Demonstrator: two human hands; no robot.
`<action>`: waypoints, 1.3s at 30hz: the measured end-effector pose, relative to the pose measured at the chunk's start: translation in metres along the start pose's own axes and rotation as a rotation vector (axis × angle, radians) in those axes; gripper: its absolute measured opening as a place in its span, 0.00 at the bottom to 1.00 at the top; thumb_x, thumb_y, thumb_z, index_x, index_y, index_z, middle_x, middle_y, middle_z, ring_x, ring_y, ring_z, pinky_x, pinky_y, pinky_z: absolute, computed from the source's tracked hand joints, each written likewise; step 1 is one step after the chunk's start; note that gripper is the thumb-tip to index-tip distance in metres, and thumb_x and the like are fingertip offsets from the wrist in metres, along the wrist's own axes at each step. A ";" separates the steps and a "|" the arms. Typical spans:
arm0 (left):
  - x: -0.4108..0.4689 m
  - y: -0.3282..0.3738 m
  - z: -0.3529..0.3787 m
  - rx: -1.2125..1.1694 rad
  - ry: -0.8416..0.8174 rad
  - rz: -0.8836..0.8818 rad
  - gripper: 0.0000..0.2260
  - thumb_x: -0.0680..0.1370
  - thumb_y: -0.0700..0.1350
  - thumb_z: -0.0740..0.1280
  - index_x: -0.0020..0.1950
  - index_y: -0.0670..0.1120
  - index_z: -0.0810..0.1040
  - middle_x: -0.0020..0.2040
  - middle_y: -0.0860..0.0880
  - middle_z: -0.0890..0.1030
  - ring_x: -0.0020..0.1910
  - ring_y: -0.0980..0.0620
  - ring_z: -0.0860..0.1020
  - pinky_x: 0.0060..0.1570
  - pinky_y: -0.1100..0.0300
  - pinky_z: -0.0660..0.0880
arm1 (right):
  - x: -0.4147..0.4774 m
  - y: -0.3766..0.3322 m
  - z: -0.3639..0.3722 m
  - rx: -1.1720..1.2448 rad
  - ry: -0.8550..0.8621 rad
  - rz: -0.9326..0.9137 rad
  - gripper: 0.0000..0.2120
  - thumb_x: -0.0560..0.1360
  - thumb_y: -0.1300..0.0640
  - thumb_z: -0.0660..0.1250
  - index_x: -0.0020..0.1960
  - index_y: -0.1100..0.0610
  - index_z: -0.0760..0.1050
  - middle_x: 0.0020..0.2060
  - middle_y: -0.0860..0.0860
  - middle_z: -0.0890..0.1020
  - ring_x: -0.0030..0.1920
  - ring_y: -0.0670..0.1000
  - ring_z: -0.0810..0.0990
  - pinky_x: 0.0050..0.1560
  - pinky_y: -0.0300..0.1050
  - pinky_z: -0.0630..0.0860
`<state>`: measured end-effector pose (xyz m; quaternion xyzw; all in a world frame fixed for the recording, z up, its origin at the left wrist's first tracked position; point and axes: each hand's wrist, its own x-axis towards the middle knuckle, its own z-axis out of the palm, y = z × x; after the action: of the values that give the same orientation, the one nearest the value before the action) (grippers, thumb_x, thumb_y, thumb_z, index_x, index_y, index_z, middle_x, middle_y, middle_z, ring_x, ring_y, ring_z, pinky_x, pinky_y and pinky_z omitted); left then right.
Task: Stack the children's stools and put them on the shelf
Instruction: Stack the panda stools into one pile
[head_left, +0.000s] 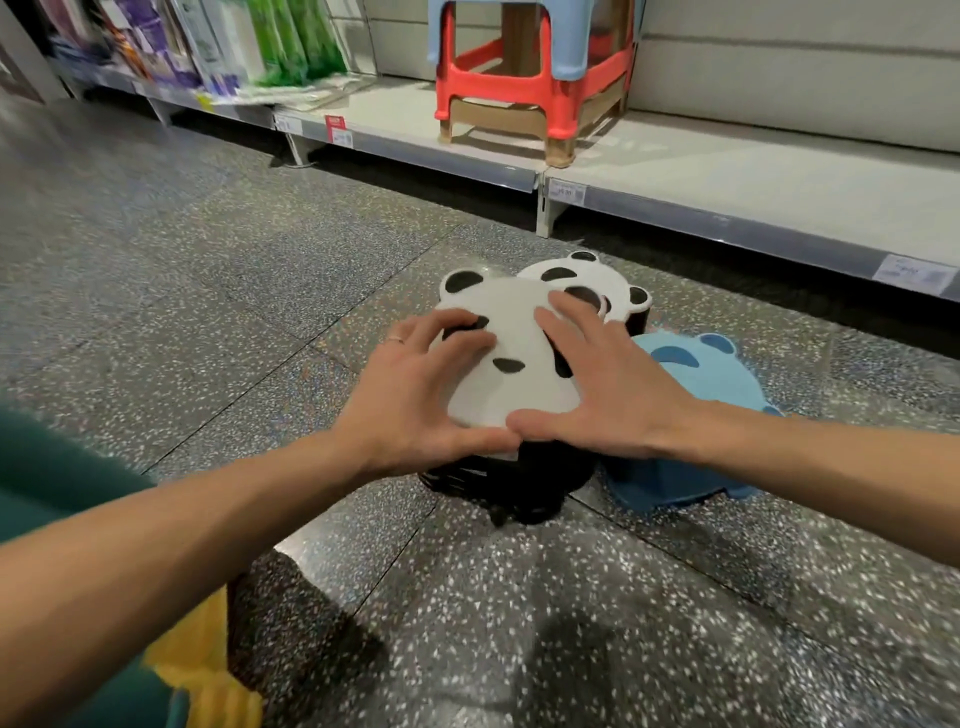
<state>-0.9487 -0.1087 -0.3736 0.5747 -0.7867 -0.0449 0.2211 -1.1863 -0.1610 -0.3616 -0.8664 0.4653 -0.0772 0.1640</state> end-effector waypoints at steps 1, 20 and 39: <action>0.002 -0.005 0.008 0.015 -0.070 -0.030 0.42 0.67 0.77 0.67 0.75 0.54 0.73 0.76 0.53 0.68 0.75 0.41 0.66 0.73 0.38 0.68 | 0.005 0.005 0.011 -0.068 -0.043 -0.012 0.57 0.67 0.21 0.61 0.83 0.49 0.44 0.82 0.44 0.42 0.78 0.63 0.56 0.75 0.59 0.61; 0.119 -0.013 0.073 0.103 -0.274 -0.251 0.39 0.72 0.72 0.53 0.72 0.47 0.69 0.72 0.42 0.68 0.71 0.34 0.68 0.73 0.37 0.64 | 0.091 0.074 0.030 0.163 0.413 0.235 0.16 0.77 0.41 0.63 0.60 0.48 0.77 0.59 0.48 0.78 0.58 0.53 0.79 0.57 0.54 0.75; 0.263 -0.072 0.164 0.159 -0.494 -0.135 0.49 0.67 0.47 0.82 0.80 0.51 0.56 0.80 0.42 0.52 0.76 0.29 0.62 0.77 0.39 0.63 | 0.166 0.160 0.061 0.020 -0.070 0.461 0.59 0.64 0.24 0.70 0.82 0.48 0.44 0.81 0.54 0.38 0.71 0.69 0.70 0.65 0.61 0.69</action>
<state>-1.0143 -0.4063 -0.4662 0.6130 -0.7778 -0.1363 -0.0267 -1.2021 -0.3683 -0.4783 -0.7377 0.6440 -0.0123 0.2020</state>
